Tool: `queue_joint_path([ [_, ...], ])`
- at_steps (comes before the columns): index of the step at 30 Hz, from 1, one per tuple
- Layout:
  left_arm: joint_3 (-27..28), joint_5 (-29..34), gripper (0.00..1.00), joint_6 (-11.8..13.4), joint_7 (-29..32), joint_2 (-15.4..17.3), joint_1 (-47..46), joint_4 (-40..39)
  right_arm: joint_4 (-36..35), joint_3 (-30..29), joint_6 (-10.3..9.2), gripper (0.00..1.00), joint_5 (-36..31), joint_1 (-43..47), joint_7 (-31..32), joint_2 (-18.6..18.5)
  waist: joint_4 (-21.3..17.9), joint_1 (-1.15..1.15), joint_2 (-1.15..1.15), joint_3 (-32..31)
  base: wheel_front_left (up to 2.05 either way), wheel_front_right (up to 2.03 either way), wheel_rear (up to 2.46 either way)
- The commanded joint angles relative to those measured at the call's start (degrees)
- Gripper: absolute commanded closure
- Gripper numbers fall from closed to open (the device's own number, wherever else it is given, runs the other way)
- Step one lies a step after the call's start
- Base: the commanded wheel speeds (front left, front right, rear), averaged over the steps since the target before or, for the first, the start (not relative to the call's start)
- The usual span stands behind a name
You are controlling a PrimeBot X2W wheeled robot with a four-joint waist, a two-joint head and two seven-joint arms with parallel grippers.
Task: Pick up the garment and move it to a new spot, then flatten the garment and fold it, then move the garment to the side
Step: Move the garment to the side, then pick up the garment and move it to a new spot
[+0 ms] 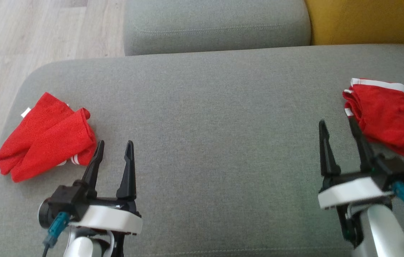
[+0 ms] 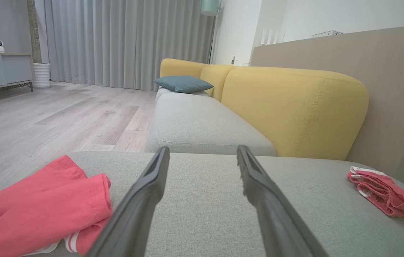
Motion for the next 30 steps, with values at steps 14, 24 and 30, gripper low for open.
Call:
queue_joint_path([
  [14,1.6,-0.8,0.00,1.4,-0.3,0.4,-0.2,-1.8,-3.1,1.3,0.37,0.00,1.7,2.8,-0.8,0.3,-0.8,0.00,0.00,-0.9,0.00,0.00,0.00],
  [24,1.3,-0.5,0.00,1.6,-0.3,0.4,-0.2,-1.0,-2.9,1.1,0.37,0.00,3.1,2.8,-0.8,0.3,-1.1,0.00,0.00,-0.8,0.00,0.00,0.00],
  [30,1.5,-0.5,0.00,2.0,-0.3,0.4,-0.3,-0.8,-2.7,1.2,0.37,0.00,3.1,2.9,-0.8,0.3,-1.0,0.00,0.00,-0.9,0.00,0.00,0.00],
])
